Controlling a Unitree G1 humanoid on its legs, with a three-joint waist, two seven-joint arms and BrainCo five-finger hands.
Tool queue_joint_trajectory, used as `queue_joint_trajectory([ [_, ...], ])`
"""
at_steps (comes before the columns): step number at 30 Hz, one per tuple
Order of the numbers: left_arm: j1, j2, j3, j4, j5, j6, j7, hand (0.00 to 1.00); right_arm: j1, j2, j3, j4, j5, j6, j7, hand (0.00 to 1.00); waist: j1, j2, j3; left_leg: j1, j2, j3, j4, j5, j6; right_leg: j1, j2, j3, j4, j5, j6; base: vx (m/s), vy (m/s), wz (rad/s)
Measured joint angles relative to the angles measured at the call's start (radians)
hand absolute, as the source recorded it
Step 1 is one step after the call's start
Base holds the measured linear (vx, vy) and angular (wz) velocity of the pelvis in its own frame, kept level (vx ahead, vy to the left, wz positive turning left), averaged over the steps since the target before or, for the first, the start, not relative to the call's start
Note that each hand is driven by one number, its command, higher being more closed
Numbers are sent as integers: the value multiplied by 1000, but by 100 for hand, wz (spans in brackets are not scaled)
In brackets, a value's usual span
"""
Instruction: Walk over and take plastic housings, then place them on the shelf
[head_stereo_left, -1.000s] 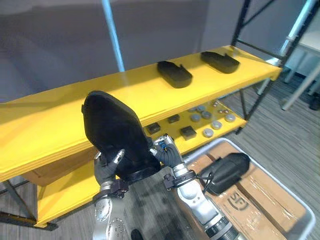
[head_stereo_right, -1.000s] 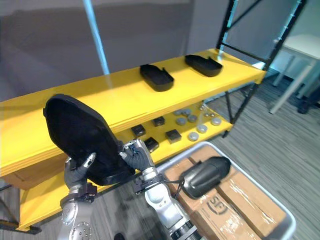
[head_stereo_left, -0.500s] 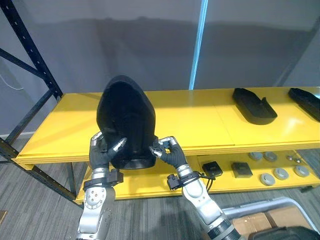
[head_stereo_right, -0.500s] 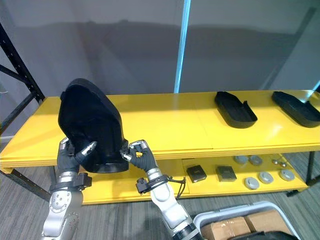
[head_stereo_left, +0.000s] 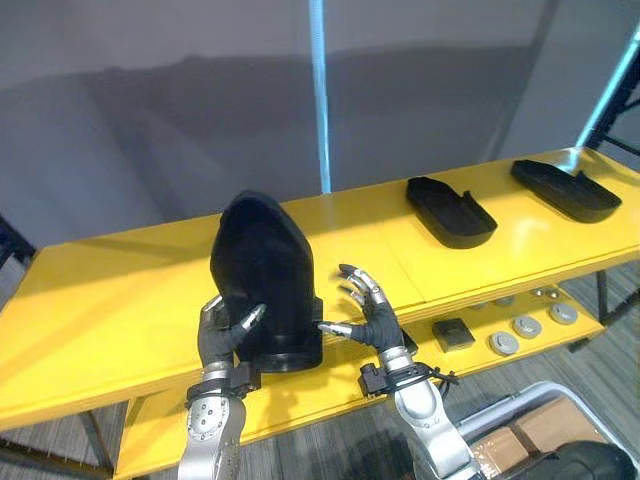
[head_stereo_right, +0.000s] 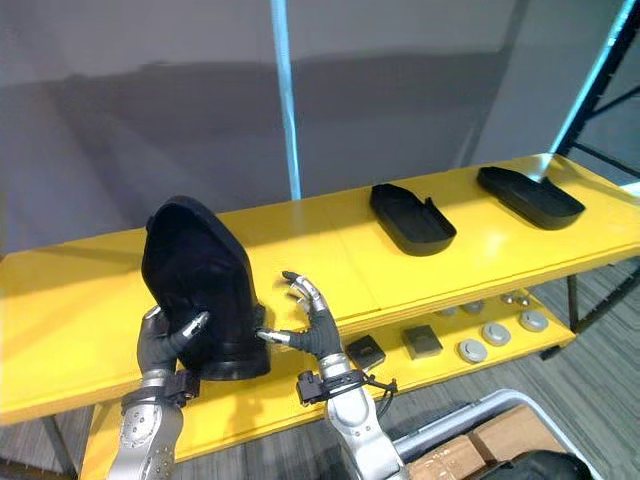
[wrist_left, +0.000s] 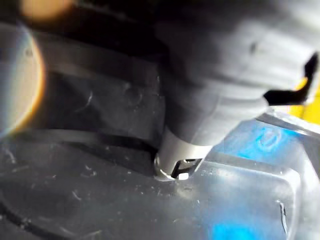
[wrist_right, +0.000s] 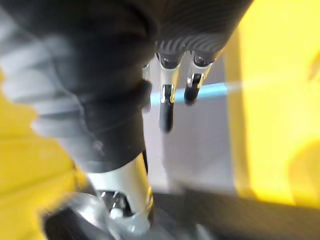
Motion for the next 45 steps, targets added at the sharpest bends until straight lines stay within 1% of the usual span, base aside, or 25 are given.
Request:
queue_joint_trajectory([
  [2, -3, 11, 4, 2, -3, 8, 21, 100, 12, 15, -30, -25, 1, -2, -17, 0, -3, -36, -15, 30, -45, 34, -51, 19, 23, 0, -45, 16, -7, 3, 24, 111, 263, -21],
  [3, -8, 10, 9, -5, -5, 8, 34, 100, 13, 20, -46, -65, 1, -3, -21, 0, -7, -51, -24, 55, -76, 50, -98, 38, 45, -3, -77, 23, -6, 1, 33, 143, 265, -8],
  [4, -7, 10, 11, -14, -7, 9, 46, 100, 12, 24, -70, -104, 1, -6, -24, 0, -10, -51, -25, 80, -103, 67, -132, 49, 59, -2, -102, 29, -6, 0, 35, 121, 208, -8],
  [5, -7, 10, 12, -20, -11, 9, 51, 100, 12, 30, -85, -119, 2, -7, -27, 0, -13, -51, -26, 89, -113, 74, -144, 51, 62, -1, -113, 31, -5, -2, 39, 147, 218, -14],
  [7, -15, 18, 26, -40, -25, 9, 66, 100, 12, 49, -155, -146, 13, -13, -55, 0, -26, -53, -28, 109, -136, 94, -167, 56, 69, -1, -135, 31, -4, 6, 64, 112, 147, -16],
  [8, -19, 19, 28, -47, -35, 9, 70, 100, 13, 49, -173, -152, 13, -13, -62, 0, -26, -53, -28, 112, -138, 100, -171, 56, 69, -3, -137, 32, -4, 7, 66, 91, 88, -26],
  [9, -39, 18, 33, -53, -56, 9, 78, 100, 16, 48, -223, -158, 13, -13, -81, 0, -29, -54, -29, 128, -139, 111, -187, 56, 71, -2, -138, 33, -6, 10, 71, 84, 77, -24],
  [11, -71, 18, 37, -53, -71, 9, 83, 100, 36, 47, -276, -168, 13, -13, -89, 0, -37, -54, -30, 138, -139, 123, -198, 57, 71, -3, -135, 37, -6, 11, 71, 62, 59, -22],
  [14, -145, 26, 41, -49, -110, 15, 105, 100, 126, 34, -346, -201, 15, -10, -89, 0, -65, -54, -30, 144, -134, 155, -224, 61, 72, -27, -127, 67, -11, 17, 82, 25, 38, -34],
  [15, -183, 37, 44, -35, -122, 25, 110, 100, 166, 24, -371, -205, 15, -8, -87, 0, -79, -55, -31, 144, -133, 167, -235, 64, 71, -34, -124, 84, -23, 23, 91, 7, 16, -30],
  [16, -207, 45, 45, -17, -122, 29, 111, 100, 186, 17, -379, -205, 15, -6, -85, 0, -85, -55, -31, 145, -133, 174, -239, 64, 70, -39, -124, 88, -26, 25, 95, 0, 15, -38],
  [17, -264, 65, 47, 34, -122, 39, 112, 100, 232, 0, -393, -206, 15, 1, -75, 0, -98, -54, -30, 146, -131, 189, -251, 70, 69, -53, -119, 104, -26, 29, 98, -10, 5, -37],
  [18, -328, 97, 64, 99, -122, 54, 113, 100, 282, -12, -395, -206, 15, 5, -57, 0, -120, -55, -29, 140, -127, 205, -263, 76, 68, -73, -113, 120, -26, 35, 97, -10, 2, -34],
  [19, -342, 103, 68, 112, -123, 59, 113, 100, 291, -14, -395, -206, 15, 6, -52, 0, -124, -56, -28, 139, -127, 208, -264, 76, 68, -78, -112, 125, -26, 37, 97, -11, 1, -40],
  [20, -386, 128, 88, 158, -133, 73, 118, 100, 321, -19, -395, -206, 15, 9, -34, 0, -136, -56, -22, 133, -124, 228, -268, 77, 68, -97, -107, 144, -26, 44, 96, -16, 2, -38],
  [24, -502, 164, 120, 245, -199, 103, 131, 100, 390, -26, -396, -207, 10, 18, 3, 0, -160, -57, 29, 102, -121, 246, -269, 83, 72, -140, -102, 165, -27, 57, 98, -8, -6, -17],
  [26, -533, 183, 122, 271, -227, 111, 146, 100, 400, -28, -391, -207, -6, 28, 14, 0, -162, -58, 52, 86, -119, 249, -268, 88, 71, -158, -99, 169, -28, 64, 96, 5, -4, -3],
  [28, -573, 210, 149, 288, -239, 117, 161, 100, 408, -29, -388, -207, -27, 38, 25, 0, -161, -58, 81, 76, -115, 253, -267, 93, 67, -167, -95, 172, -33, 68, 95, 17, -5, -4],
  [31, -622, 262, 177, 330, -237, 131, 181, 100, 409, -33, -368, -207, -54, 38, 30, 0, -160, -60, 114, 64, -111, 254, -262, 93, 67, -178, -92, 172, -33, 69, 95, 0, 0, 0],
  [33, -637, 283, 197, 342, -236, 138, 194, 100, 409, -41, -349, -207, -64, 38, 32, 0, -159, -61, 131, 49, -110, 254, -258, 93, 67, -192, -92, 173, -32, 71, 95, 0, 0, 0],
  [38, -639, 339, 198, 393, -236, 169, 224, 100, 411, -41, -341, -207, -77, 38, 35, 0, -150, -62, 175, 34, -105, 255, -250, 93, 67, -205, -87, 173, -32, 72, 95, 0, 0, 0],
  [39, -639, 349, 198, 405, -235, 184, 222, 100, 413, -41, -338, -207, -76, 38, 35, 0, -147, -62, 182, 28, -103, 254, -249, 93, 67, -210, -86, 172, -32, 72, 95, 0, 0, 0],
  [41, -644, 368, 196, 409, -216, 189, 216, 100, 418, -41, -333, -207, -76, 38, 35, 0, -136, -61, 195, 26, -102, 255, -247, 93, 67, -213, -84, 172, -31, 72, 95, 0, 0, 0],
  [44, -650, 419, 194, 409, -211, 204, 179, 100, 425, -41, -332, -207, -76, 38, 37, 0, -133, -62, 206, 24, -101, 253, -246, 93, 67, -213, -84, 170, -29, 72, 95, 0, 0, 0],
  [45, -650, 438, 194, 409, -186, 212, 161, 100, 429, -41, -332, -207, -76, 38, 38, 0, -132, -62, 212, 24, -102, 253, -245, 93, 67, -213, -85, 169, -28, 72, 95, 5, 33, 1],
])
